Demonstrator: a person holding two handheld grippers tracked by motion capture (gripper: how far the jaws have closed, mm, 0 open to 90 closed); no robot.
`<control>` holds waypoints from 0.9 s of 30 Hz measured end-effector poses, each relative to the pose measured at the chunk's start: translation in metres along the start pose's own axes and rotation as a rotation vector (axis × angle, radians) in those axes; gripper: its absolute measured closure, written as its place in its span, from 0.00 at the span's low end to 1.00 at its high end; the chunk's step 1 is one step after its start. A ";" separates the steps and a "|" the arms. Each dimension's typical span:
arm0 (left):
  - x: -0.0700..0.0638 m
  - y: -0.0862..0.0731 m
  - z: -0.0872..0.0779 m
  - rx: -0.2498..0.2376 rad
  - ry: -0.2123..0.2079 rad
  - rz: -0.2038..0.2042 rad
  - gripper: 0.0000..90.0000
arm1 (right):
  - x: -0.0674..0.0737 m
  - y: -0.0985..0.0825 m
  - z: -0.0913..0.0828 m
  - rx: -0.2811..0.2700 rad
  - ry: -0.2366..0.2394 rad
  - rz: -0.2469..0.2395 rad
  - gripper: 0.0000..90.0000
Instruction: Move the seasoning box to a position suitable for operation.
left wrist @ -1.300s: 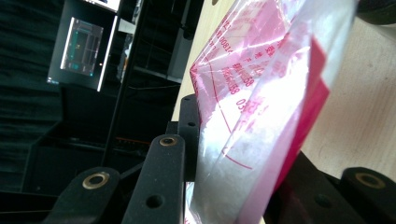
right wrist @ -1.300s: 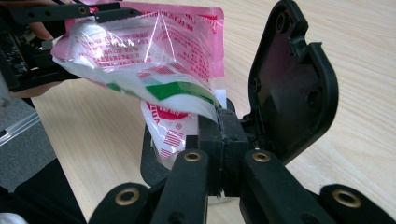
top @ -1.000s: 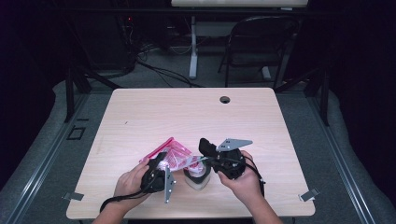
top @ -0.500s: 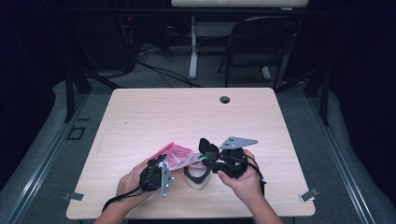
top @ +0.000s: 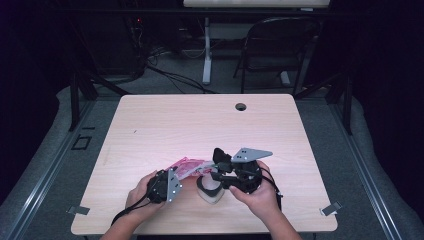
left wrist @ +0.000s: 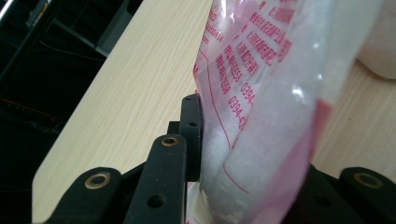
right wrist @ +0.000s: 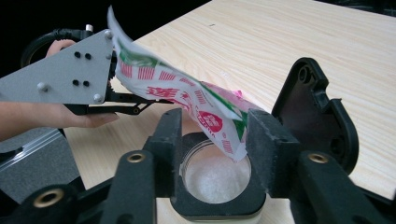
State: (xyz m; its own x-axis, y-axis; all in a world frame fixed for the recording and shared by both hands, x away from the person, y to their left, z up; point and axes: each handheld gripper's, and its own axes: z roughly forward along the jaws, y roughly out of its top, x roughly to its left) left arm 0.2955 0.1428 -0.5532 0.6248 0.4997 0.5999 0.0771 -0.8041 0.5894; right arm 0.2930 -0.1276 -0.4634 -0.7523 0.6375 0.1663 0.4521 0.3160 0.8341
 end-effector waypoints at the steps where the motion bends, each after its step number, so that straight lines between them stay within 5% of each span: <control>1: 0.000 0.000 0.000 -0.001 -0.005 -0.005 0.87 | 0.000 0.000 0.000 0.000 -0.003 -0.001 0.62; 9: 0.003 -0.004 0.004 -0.005 -0.049 -0.050 0.87 | 0.000 0.000 -0.002 -0.022 -0.005 0.005 0.61; 27: 0.032 -0.021 0.006 -0.051 -0.124 -0.322 0.88 | 0.003 0.002 -0.009 -0.041 -0.008 -0.012 0.59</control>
State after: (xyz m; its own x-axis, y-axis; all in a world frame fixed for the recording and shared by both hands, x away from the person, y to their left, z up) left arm 0.3185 0.1739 -0.5492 0.6646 0.6796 0.3106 0.2488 -0.5932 0.7656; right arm 0.2879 -0.1314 -0.4562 -0.7534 0.6397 0.1521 0.4233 0.2949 0.8566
